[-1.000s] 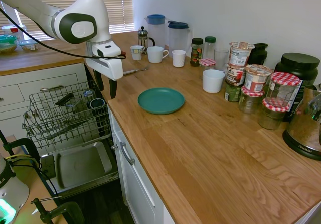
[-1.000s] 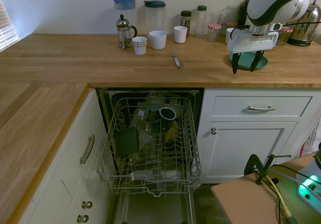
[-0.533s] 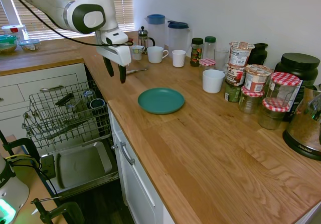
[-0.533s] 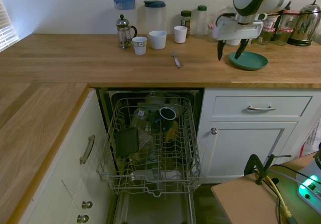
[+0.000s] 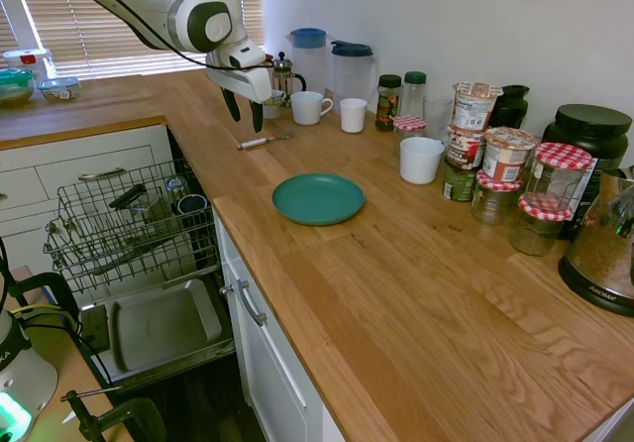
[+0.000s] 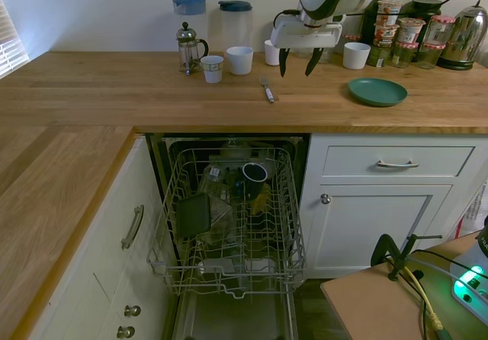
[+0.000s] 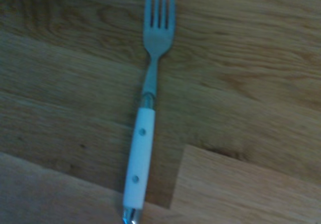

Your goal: Put the fork in the dishwasher

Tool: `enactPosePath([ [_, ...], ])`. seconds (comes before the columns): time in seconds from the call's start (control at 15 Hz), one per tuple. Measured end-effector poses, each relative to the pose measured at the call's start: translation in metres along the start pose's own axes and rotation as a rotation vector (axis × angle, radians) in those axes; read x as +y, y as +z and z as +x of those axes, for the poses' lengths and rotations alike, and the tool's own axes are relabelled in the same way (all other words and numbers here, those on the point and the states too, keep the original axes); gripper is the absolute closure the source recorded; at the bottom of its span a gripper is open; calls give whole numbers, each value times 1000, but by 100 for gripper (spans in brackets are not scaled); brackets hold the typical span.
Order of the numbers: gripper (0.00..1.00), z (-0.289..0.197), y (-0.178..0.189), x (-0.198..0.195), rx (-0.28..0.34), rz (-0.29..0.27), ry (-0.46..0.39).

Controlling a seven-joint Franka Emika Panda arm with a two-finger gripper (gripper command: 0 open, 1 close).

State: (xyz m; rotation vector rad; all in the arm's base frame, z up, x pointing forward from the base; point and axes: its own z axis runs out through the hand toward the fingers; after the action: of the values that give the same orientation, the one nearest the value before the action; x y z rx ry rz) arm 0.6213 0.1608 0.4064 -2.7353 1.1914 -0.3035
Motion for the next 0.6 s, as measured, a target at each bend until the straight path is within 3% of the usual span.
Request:
enactPosePath([
  [0.33, 0, 19, 32, -49, -1, -36, 36],
  [0.6, 0, 32, 57, -75, 7, -65, 126],
])
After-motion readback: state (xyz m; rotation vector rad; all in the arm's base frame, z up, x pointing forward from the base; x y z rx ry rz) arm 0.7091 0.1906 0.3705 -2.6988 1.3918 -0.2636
